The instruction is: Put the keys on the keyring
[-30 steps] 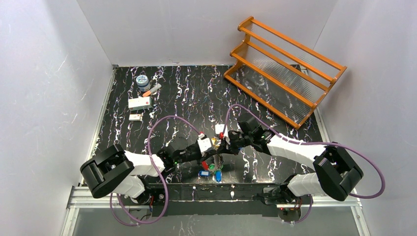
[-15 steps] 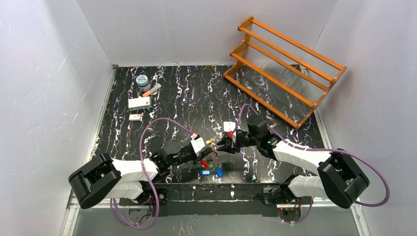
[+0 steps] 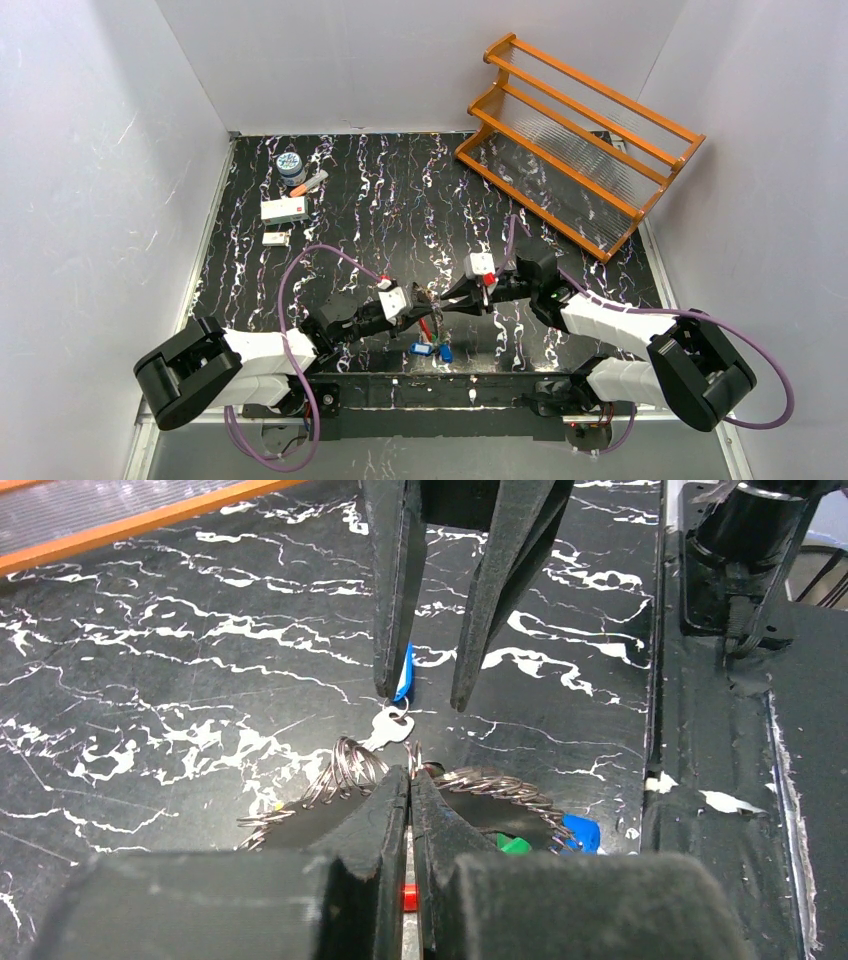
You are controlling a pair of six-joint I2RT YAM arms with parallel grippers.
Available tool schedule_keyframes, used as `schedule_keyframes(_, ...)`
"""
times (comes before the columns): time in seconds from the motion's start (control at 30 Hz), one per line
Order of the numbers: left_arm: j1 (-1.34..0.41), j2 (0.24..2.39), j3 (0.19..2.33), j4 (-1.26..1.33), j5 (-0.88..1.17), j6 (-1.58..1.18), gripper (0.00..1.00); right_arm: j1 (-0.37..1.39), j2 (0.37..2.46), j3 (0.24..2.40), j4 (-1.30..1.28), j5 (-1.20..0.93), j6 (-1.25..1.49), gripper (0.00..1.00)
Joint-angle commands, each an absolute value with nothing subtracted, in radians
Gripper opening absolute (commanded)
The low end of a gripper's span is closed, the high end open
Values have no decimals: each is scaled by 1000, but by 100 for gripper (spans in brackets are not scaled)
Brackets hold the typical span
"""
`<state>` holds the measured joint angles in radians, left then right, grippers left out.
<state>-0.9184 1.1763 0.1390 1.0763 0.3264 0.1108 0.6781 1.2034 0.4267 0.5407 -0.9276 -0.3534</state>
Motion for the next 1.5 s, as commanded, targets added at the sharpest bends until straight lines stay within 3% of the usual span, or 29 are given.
schedule_keyframes(0.0, -920, 1165, 134, 1170, 361, 112, 0, 676, 1207, 420, 636, -1006, -353, 34)
schedule_keyframes(0.63, -921, 1166, 135, 1177, 368, 106, 0, 675, 1306, 458, 650, -1039, -361, 33)
schedule_keyframes(1.2, -920, 1181, 137, 1177, 372, 113, 0, 676, 1346, 487, 682, -1060, -329, 19)
schedule_keyframes(1.37, -920, 1181, 138, 1175, 371, 113, 0, 675, 1356, 510, 641, -1060, -332, 3)
schedule_keyframes(1.47, -920, 1177, 136, 1176, 362, 122, 0, 675, 1350, 528, 565, -1049, -368, 1)
